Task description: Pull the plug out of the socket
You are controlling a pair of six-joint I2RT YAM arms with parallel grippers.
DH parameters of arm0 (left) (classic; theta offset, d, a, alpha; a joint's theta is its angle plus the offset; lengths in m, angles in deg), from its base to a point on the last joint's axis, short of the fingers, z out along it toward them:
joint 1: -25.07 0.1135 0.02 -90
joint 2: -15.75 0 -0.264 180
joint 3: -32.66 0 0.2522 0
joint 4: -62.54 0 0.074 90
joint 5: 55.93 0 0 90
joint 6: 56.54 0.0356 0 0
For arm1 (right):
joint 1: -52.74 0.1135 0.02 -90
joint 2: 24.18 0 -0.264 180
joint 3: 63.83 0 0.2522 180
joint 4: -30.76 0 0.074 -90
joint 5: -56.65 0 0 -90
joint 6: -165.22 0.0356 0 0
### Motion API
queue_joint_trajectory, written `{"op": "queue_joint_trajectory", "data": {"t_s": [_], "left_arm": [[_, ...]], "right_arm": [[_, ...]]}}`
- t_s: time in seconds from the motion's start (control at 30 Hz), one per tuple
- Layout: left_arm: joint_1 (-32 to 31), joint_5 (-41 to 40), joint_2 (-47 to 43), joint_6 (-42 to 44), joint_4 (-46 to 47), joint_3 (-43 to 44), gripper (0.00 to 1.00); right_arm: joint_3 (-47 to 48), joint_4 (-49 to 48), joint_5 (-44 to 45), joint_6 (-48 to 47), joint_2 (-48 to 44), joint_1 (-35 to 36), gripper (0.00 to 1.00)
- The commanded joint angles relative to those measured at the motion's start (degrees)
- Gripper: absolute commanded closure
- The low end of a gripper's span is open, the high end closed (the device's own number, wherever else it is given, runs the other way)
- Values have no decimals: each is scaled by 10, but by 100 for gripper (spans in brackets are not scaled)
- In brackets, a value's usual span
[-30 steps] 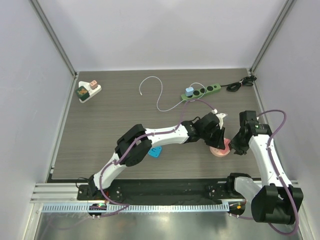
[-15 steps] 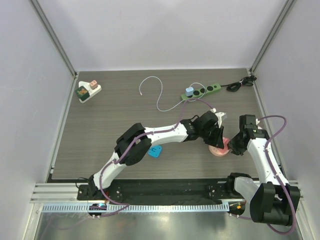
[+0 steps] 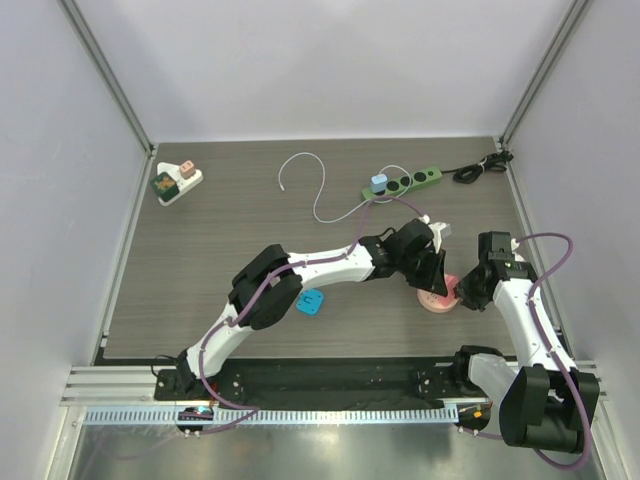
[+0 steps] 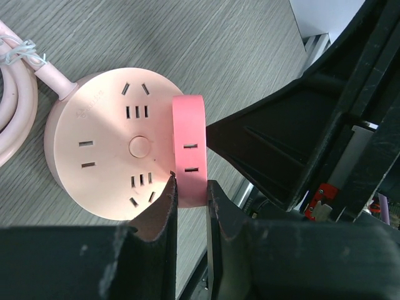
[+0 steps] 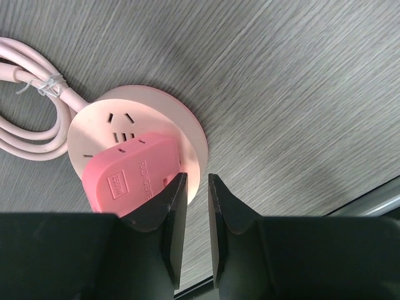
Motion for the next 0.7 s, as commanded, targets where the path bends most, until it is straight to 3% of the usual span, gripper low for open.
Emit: {"op": "queue_joint_trajectory", "data": {"t_s": [0.0,0.67], "left_arm": [[3,25,3,-17,19,21,100],[8,95,-20,-116,109,45,100]], "right_arm": [[1,-17,-4,8,-5,-3,74],[-4,-19,-7,4,28,-3,75]]}}
